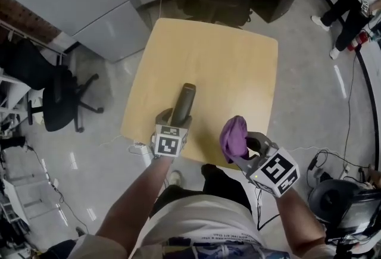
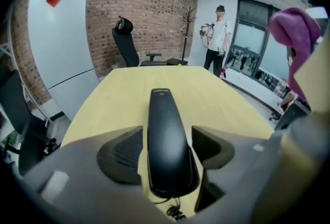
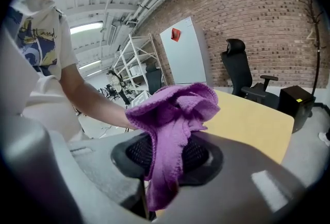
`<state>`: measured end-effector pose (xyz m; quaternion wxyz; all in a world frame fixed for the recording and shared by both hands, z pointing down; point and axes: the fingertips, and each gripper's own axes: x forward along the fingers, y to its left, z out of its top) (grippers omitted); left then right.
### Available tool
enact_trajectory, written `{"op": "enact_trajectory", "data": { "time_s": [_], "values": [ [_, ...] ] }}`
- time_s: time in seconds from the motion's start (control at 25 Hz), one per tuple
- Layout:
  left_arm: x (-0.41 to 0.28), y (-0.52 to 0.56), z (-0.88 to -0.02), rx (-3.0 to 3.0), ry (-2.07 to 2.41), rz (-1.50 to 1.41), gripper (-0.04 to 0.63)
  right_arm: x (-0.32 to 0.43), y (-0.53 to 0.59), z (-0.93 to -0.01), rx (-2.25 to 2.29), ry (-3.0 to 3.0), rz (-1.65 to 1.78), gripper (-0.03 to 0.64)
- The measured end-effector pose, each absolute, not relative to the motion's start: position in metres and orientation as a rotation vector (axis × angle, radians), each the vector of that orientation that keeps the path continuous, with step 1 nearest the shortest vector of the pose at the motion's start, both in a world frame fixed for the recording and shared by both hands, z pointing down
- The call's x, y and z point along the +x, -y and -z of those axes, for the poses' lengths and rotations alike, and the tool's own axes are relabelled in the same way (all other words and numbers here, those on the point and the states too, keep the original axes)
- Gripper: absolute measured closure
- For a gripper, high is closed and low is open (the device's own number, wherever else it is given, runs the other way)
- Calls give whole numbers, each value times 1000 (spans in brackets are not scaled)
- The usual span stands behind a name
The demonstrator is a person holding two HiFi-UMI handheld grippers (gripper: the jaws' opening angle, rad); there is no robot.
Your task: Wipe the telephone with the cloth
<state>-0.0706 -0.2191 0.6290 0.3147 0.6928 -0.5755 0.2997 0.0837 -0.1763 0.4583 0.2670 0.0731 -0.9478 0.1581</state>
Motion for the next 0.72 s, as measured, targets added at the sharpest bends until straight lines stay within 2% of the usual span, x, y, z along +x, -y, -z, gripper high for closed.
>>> {"op": "enact_trajectory", "data": {
  "time_s": [0.12, 0.2, 0.44, 0.72],
  "values": [
    [-69, 229, -633, 1820, 1533, -833, 285, 89, 182, -463, 190, 2558, -452, 503],
    [-68, 232, -637, 1809, 1529, -836, 312, 91, 183, -466, 182, 2558, -464, 503],
    [-76, 230, -648, 1773, 1544, -803, 336, 93, 185, -474, 170, 2558, -483, 503],
    [-74, 230, -642, 1803, 1551, -790, 342, 90, 194, -475, 176, 2560, -463, 503]
  ]
}}
